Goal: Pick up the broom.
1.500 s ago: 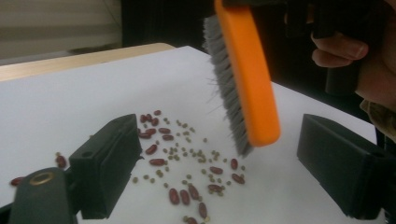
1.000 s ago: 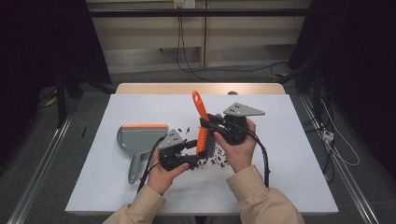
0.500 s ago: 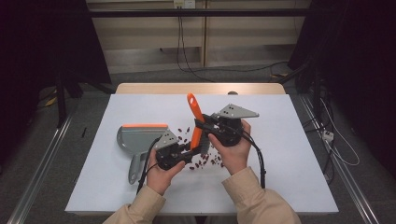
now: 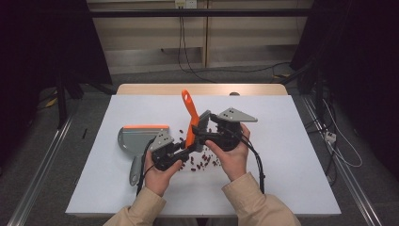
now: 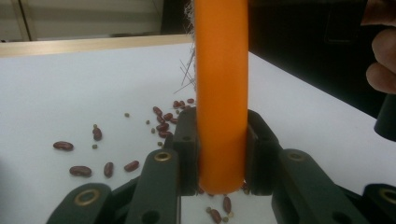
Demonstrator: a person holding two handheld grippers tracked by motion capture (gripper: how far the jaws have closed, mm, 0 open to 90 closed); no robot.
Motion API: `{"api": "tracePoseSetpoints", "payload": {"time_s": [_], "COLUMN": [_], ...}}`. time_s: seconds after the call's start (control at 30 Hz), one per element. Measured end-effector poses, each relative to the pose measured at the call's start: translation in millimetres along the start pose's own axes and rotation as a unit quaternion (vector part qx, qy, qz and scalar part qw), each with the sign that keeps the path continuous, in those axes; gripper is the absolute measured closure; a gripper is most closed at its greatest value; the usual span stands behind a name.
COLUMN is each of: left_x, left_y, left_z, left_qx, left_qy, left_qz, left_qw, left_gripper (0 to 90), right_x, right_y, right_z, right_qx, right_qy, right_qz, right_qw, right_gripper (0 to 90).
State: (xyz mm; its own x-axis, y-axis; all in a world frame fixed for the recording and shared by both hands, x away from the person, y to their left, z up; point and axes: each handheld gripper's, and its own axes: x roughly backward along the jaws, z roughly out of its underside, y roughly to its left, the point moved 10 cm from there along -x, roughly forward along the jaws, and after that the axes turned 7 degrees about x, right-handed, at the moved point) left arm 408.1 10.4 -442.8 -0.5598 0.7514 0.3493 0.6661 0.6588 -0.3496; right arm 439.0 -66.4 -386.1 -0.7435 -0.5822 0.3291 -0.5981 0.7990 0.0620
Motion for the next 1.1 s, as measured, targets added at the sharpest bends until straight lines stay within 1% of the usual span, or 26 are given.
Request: {"api": "tracePoseSetpoints", "payload": {"time_s": [0.07,0.2,0.3,0.37,0.47,0.53,0.57,0.63,0.7,0.73,0.77,0.8,0.83,0.87,0.93,0.97,1.0,1.03,1.07,1.1], "left_x": [0.0,0.0,0.2,0.1,0.0,0.3,0.1,-0.4,-0.2,0.2,0.5,0.3,-0.1,-0.3,-1.9,-2.5,-3.1,-4.2,-4.2,-4.8], "left_y": [0.5,1.6,1.8,1.7,1.3,0.8,0.0,-2.5,-5.8,-8.0,-10.1,-12.6,-14.8,-15.2,-15.1,-14.8,-13.7,-13.7,-13.7,-11.4], "left_z": [-0.3,-0.5,-0.7,-0.4,-0.5,-0.6,-0.7,-0.8,-1.7,-2.6,-3.5,-3.9,-3.3,-3.0,-2.3,-2.3,-2.0,-1.4,-1.4,-2.0], "left_qx": [0.0,-0.002,-0.004,-0.007,-0.007,-0.013,-0.015,-0.023,-0.033,-0.042,-0.054,-0.06,-0.061,-0.069,-0.075,-0.068,-0.071,-0.066,-0.066,-0.063], "left_qy": [-0.001,-0.004,-0.005,-0.005,-0.008,-0.008,-0.01,-0.013,-0.018,-0.021,-0.023,-0.025,-0.024,-0.024,-0.022,-0.025,-0.024,-0.021,-0.021,-0.021], "left_qz": [-0.003,-0.008,-0.011,-0.015,-0.018,-0.023,-0.026,-0.028,-0.03,-0.031,-0.035,-0.037,-0.037,-0.039,-0.044,-0.048,-0.049,-0.044,-0.044,-0.042], "left_qw": [1.0,1.0,0.9999,0.9999,0.9998,0.9996,0.9995,0.9993,0.9988,0.9984,0.9977,0.9972,0.9971,0.9966,0.996,0.9962,0.996,0.9966,0.9966,0.9969], "left_gripper": [70.9,70.9,70.9,70.9,70.9,70.8,70.8,70.5,70.0,69.6,69.1,68.7,68.2,67.6,64.9,62.5,59.8,57.9,55.4,52.8], "right_x": [-1.0,-2.6,-5.7,-9.0,-13.8,-16.8,-18.9,-22.6,-24.5,-25.9,-26.7,-26.8,-26.6,-26.1,-24.3,-23.6,-23.2,-22.9,-22.9,-21.8], "right_y": [2.0,5.5,7.1,7.1,11.0,13.3,15.5,16.8,15.8,15.9,16.7,16.1,15.9,15.9,16.5,17.0,17.3,17.1,17.1,15.7], "right_z": [1.1,2.5,5.5,8.9,11.8,14.0,14.7,17.2,18.5,19.2,20.3,20.7,21.1,20.7,18.8,18.5,17.7,17.0,17.0,15.2], "right_qx": [-0.01,-0.014,-0.017,-0.019,-0.026,-0.028,-0.032,-0.037,-0.044,-0.052,-0.053,-0.051,-0.057,-0.068,-0.093,-0.107,-0.117,-0.126,-0.126,-0.14], "right_qy": [-0.001,0.001,0.009,0.018,0.023,0.029,0.031,0.04,0.045,0.047,0.052,0.053,0.054,0.051,0.048,0.047,0.042,0.039,0.039,0.033], "right_qz": [-0.003,-0.003,0.006,0.019,0.018,0.023,0.02,0.032,0.05,0.054,0.056,0.065,0.067,0.064,0.051,0.045,0.037,0.032,0.032,0.018], "right_qw": [0.9999,0.9999,0.9998,0.9995,0.9992,0.9989,0.9988,0.998,0.9967,0.9961,0.9957,0.9952,0.9946,0.9943,0.9932,0.9921,0.9916,0.9907,0.9907,0.9894], "right_gripper": [18.9,18.7,20.4,21.0,22.5,22.5,22.5,22.9,27.6,28.4,34.1,35.8,38.4,42.8,50.9,55.3,58.8,60.8,60.8,66.0]}}
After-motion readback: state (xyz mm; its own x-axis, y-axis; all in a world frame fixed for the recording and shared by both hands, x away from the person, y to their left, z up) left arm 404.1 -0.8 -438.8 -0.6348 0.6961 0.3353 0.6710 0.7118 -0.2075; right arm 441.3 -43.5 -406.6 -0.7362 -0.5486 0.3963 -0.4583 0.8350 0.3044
